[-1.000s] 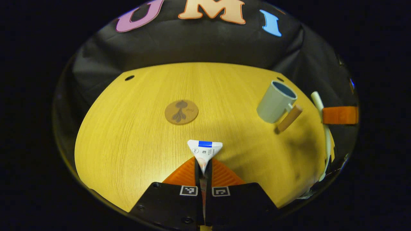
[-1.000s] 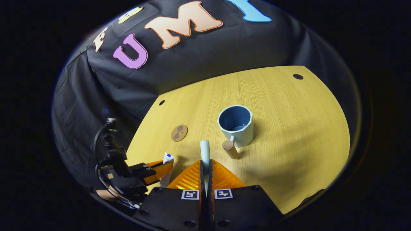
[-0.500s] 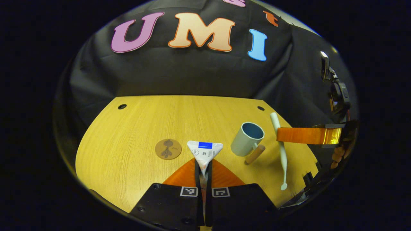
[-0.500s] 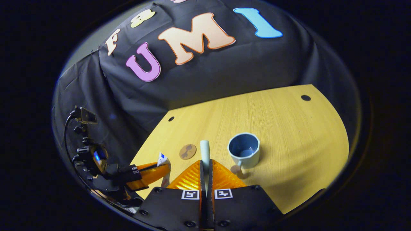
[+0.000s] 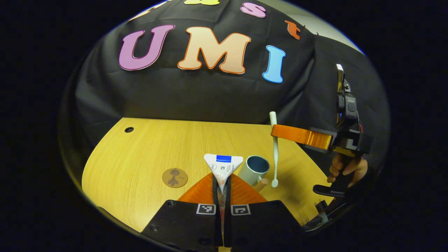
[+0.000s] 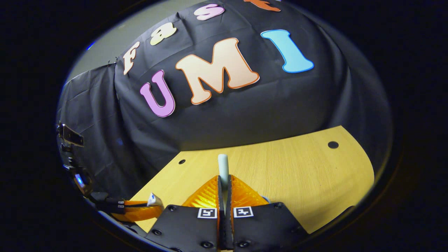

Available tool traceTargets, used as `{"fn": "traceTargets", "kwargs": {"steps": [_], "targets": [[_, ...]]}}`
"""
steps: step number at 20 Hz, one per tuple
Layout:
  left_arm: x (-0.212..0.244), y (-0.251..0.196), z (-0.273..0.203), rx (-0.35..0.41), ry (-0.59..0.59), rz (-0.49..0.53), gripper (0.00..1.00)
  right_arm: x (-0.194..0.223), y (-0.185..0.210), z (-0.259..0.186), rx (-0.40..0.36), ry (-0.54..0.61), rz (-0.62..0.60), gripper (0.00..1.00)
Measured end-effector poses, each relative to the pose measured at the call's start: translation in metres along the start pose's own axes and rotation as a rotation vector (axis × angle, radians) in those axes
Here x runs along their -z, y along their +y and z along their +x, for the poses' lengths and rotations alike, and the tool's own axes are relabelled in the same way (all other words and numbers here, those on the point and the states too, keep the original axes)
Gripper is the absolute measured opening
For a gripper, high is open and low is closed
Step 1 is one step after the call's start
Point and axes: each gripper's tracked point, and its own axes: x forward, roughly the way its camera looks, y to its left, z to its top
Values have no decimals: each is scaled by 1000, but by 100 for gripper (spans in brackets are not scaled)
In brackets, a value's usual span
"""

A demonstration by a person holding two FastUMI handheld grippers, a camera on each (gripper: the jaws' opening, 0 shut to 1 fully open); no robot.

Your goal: Put the toothbrush and toothpaste on the desktop into the cup, then pick up the cup and place it on the coaster on the desktop.

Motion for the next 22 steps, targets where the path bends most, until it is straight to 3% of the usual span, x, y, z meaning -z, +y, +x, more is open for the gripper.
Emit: {"fn": "traceTargets", "kwargs": {"steps": [8, 17, 21, 22], "targets": [[-14, 0, -12, -64, -42, 27, 1, -12, -35, 42, 57, -79, -13, 3], [-25, -5, -3, -47, -69, 12, 1, 34, -59, 56, 125, 8, -62, 4], [-33, -13, 12, -9, -78, 23, 1, 51, -60, 43, 128, 72, -58, 12], [-35, -17, 16, 5, -85, 23, 1, 51, -62, 38, 132, 74, -69, 25]]}}
